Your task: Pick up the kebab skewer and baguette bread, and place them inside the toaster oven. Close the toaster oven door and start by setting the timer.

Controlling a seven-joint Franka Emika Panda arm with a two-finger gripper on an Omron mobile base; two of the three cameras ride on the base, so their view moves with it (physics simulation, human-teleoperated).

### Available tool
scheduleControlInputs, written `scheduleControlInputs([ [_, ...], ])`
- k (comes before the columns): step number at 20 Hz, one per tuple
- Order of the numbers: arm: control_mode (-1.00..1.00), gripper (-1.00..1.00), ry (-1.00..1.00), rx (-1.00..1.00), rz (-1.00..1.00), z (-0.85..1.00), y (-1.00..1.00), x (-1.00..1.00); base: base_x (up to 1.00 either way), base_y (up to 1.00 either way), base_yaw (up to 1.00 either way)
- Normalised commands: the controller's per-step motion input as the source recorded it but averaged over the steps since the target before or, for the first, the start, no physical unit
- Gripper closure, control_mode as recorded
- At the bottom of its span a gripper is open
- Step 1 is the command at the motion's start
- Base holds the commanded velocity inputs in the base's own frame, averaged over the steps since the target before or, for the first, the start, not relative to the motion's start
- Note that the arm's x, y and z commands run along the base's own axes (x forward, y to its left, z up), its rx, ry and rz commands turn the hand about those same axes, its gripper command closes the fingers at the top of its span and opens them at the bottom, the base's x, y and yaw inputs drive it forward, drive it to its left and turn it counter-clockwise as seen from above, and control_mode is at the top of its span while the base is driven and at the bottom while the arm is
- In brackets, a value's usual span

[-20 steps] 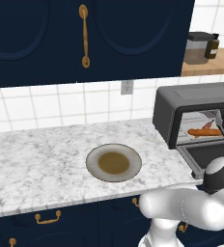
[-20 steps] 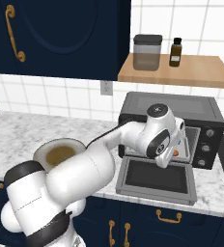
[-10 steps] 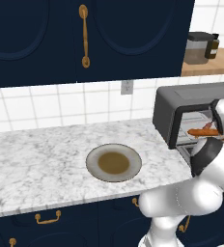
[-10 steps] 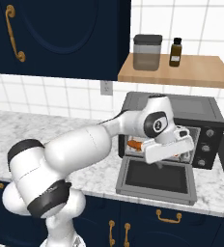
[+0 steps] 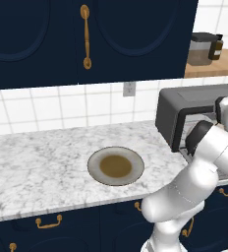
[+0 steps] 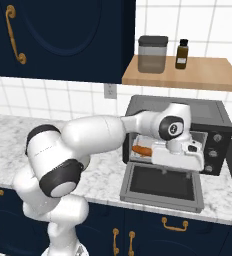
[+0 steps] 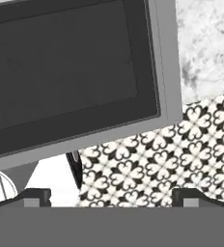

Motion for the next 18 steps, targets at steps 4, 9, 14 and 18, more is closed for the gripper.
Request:
scheduleControlInputs([
  [4, -1.00, -1.00, -0.07, 0.00, -0.53, -0.49, 0.24, 0.10, 0.00, 0.00, 0.00],
  [9, -1.00, -1.00, -0.09, -0.07, -0.34, -0.37, 0.02, 0.28, 0.00, 0.00, 0.00],
  [14, -1.00, -1.00, -0.12, -0.20, -0.19, -0.57, 0.12, 0.15, 0.00, 0.00, 0.00],
  [18, -1.00, -1.00, -0.05, -0.20, -0.13, -0.52, 0.00, 0.12, 0.00, 0.00, 0.00],
])
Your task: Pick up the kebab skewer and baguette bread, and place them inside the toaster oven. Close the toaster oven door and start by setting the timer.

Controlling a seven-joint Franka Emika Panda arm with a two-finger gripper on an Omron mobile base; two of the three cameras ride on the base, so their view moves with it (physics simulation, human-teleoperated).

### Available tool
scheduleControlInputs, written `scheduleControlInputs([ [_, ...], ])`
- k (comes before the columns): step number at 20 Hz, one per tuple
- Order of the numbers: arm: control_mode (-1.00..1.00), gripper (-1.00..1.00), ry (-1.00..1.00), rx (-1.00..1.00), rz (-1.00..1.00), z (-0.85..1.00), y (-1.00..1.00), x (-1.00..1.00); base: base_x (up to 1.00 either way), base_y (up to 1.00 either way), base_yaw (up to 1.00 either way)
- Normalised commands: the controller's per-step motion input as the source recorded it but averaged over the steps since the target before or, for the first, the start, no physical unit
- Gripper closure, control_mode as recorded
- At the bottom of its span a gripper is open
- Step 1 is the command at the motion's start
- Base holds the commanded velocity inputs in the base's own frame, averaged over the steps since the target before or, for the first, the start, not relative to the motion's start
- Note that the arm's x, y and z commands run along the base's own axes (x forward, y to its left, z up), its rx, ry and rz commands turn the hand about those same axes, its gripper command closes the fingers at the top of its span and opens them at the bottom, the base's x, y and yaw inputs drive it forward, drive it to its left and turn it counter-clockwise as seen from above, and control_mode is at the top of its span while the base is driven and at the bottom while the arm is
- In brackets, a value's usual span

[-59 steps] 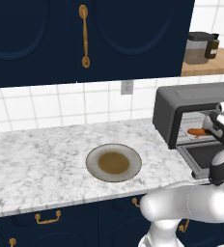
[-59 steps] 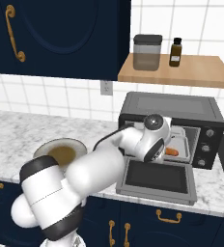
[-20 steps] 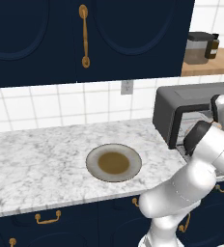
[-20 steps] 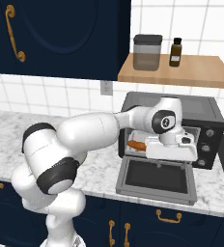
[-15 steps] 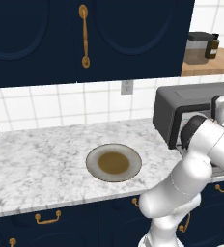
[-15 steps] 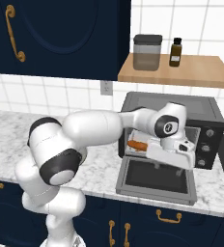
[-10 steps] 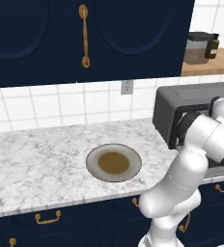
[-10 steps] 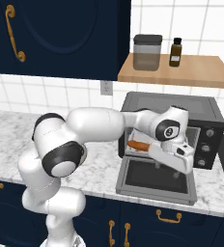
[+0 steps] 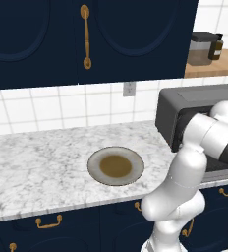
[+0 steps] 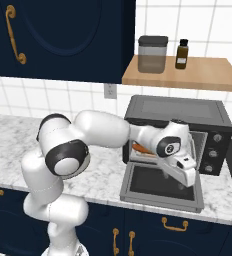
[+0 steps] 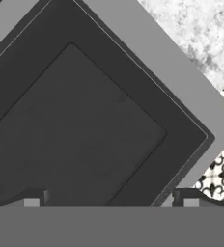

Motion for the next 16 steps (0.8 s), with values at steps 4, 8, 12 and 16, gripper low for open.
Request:
scheduleControlInputs([
  [4, -1.00, -1.00, -0.08, -0.17, -0.10, -0.31, 0.05, 0.09, 0.00, 0.00, 0.00],
  [8, -1.00, -1.00, -0.12, -0.04, -0.09, 0.02, 0.00, 0.10, 0.00, 0.00, 0.00],
  [12, -1.00, -1.00, -0.07, 0.00, -0.12, 0.06, 0.00, 0.15, 0.00, 0.00, 0.00],
  [16, -1.00, -1.00, -0.02, 0.00, -0.14, 0.00, 0.01, 0.44, 0.00, 0.00, 0.00],
])
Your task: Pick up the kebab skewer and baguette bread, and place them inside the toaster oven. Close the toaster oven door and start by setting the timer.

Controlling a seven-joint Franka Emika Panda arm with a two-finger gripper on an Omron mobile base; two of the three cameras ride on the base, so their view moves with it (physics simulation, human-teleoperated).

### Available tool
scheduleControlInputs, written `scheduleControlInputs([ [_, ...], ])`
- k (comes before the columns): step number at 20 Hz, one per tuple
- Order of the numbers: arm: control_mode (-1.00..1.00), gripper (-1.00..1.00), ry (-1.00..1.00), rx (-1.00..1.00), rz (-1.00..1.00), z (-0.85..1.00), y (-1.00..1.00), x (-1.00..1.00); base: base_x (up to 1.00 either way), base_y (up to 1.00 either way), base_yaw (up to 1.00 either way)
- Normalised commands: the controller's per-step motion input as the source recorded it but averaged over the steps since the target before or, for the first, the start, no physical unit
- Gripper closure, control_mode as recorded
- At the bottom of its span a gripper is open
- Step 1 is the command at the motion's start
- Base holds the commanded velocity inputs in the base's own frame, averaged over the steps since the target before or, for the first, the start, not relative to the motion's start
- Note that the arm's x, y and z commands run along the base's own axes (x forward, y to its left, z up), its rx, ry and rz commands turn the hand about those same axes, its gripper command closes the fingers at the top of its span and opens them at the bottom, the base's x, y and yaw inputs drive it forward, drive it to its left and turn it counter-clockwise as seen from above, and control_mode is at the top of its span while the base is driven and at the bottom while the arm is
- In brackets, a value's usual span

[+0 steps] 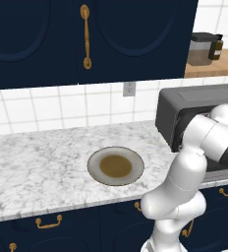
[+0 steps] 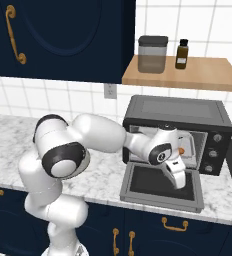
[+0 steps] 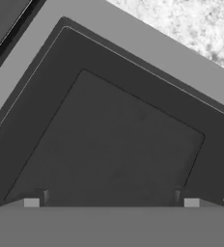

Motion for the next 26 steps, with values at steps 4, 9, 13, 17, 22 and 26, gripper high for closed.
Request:
scheduleControlInputs([
  [4, -1.00, -1.00, 0.00, 0.00, -0.12, 0.03, 0.01, 0.60, 0.00, 0.00, 0.00],
  [9, -1.00, -1.00, -0.01, 0.00, -0.13, 0.02, 0.06, 0.42, 0.00, 0.00, 0.00],
  [13, -1.00, -1.00, -0.02, 0.00, -0.12, 0.00, 0.00, 0.04, 0.00, 0.00, 0.00],
  [17, -1.00, -1.00, -0.06, 0.00, -0.06, 0.04, 0.00, -0.42, 0.00, 0.00, 0.00],
  [22, -1.00, -1.00, -0.08, 0.00, 0.12, 0.32, 0.21, -0.96, 0.00, 0.00, 0.00],
  [26, -1.00, -1.00, 0.00, 0.00, 0.44, 0.38, 0.24, -1.00, 0.00, 0.00, 0.00],
])
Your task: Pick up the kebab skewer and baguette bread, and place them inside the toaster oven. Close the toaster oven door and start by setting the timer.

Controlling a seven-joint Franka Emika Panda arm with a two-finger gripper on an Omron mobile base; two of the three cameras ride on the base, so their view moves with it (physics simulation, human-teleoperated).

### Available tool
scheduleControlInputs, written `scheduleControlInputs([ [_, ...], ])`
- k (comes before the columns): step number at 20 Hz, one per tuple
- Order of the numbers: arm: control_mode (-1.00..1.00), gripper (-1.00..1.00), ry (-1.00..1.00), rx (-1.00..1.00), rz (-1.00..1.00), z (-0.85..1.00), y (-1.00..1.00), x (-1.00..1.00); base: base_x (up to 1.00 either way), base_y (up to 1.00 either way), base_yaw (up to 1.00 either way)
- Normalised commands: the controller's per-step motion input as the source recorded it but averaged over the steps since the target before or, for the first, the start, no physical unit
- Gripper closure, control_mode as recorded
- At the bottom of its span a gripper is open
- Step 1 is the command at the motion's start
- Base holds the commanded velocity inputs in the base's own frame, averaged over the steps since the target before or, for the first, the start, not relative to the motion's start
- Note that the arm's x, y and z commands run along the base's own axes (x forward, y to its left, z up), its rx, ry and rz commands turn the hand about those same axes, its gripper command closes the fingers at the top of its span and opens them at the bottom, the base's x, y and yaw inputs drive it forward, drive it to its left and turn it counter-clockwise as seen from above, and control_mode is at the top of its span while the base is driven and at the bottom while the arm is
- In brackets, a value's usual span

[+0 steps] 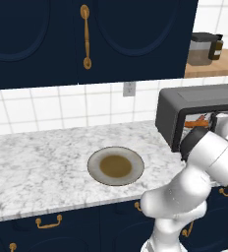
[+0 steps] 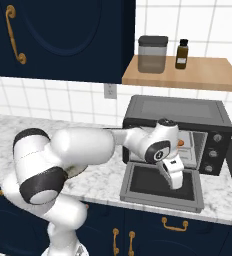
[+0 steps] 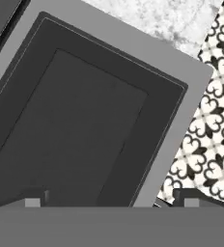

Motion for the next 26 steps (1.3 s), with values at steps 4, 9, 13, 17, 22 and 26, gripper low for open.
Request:
scheduleControlInputs([
  [4, -1.00, -1.00, 0.00, -0.03, 0.62, 0.05, 0.21, -1.00, 0.00, 0.00, 0.00],
  [9, -1.00, -1.00, 0.00, -0.03, 0.67, 0.00, 0.32, -0.86, 0.00, 0.00, 0.00],
  [13, -1.00, -1.00, 0.07, 0.00, 0.63, -0.03, 0.48, -0.26, 0.00, 0.00, 0.00],
  [17, -1.00, -1.00, 0.04, -0.01, 0.50, -0.16, 0.05, -0.05, 0.00, 0.00, 0.00],
  [22, -1.00, -1.00, 0.05, -0.02, 0.20, -0.51, 0.00, -0.02, 0.00, 0.00, 0.00],
  [26, -1.00, -1.00, 0.00, 0.00, -0.01, -0.46, 0.07, 0.11, 0.00, 0.00, 0.00],
])
